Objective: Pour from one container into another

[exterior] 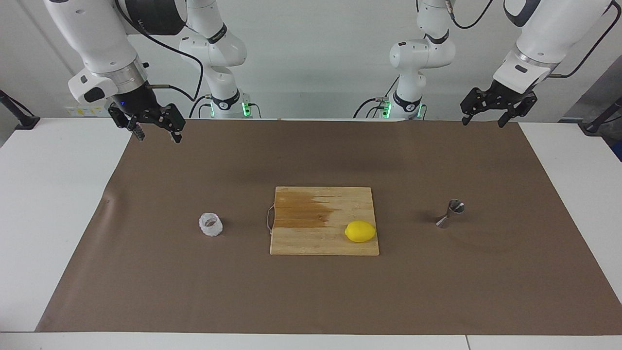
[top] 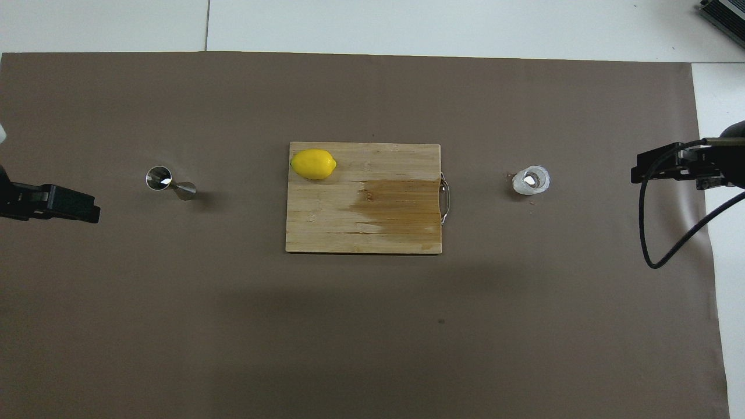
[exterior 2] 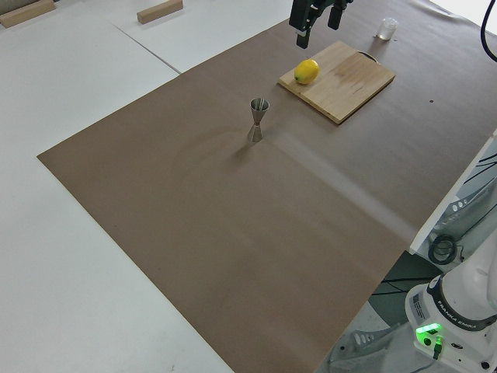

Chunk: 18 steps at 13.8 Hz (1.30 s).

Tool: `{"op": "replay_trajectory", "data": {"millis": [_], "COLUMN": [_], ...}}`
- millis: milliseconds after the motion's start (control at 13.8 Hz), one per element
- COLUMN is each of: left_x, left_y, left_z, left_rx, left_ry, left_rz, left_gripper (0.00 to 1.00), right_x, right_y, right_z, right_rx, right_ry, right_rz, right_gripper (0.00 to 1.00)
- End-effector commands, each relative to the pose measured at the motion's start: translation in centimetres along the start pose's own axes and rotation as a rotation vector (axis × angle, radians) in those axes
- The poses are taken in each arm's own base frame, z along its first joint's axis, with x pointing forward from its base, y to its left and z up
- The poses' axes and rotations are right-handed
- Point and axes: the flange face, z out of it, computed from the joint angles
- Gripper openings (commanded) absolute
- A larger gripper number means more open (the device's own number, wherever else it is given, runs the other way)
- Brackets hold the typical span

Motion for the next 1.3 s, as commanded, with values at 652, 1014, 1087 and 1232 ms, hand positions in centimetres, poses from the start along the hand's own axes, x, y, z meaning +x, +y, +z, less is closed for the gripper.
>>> {"op": "replay_trajectory", "data": {"millis": [652, 1014, 1087, 1232], "left_x": [3.1, 2.3, 2.1, 2.4], "left_y": [-5.3, -6.9, -7.0, -7.3], "left_z": [7.3, 11.2, 11.6, 12.7], "left_rx": [-0.165, -0.287, -0.311, -0.365], "left_ry": [0.007, -0.037, -0.034, -0.03], "left_rz": [-0.71, -1.152, -1.232, -1.422], "left_gripper": [1.0, 1.0, 1.0, 1.0], "right_x": [-0.4, -0.4, -0.4, -0.4], "right_y": [0.1, 0.1, 0.2, 0.1], "right_z": [-0.3, -0.3, -0.3, -0.3], "right_rx": [-0.003, -0.003, -0.003, -0.003], "right_ry": [-0.003, -0.003, -0.003, -0.003], "right_rz": [0.015, 0.015, 0.017, 0.015], "right_gripper": [1.0, 1.0, 1.0, 1.0]}}
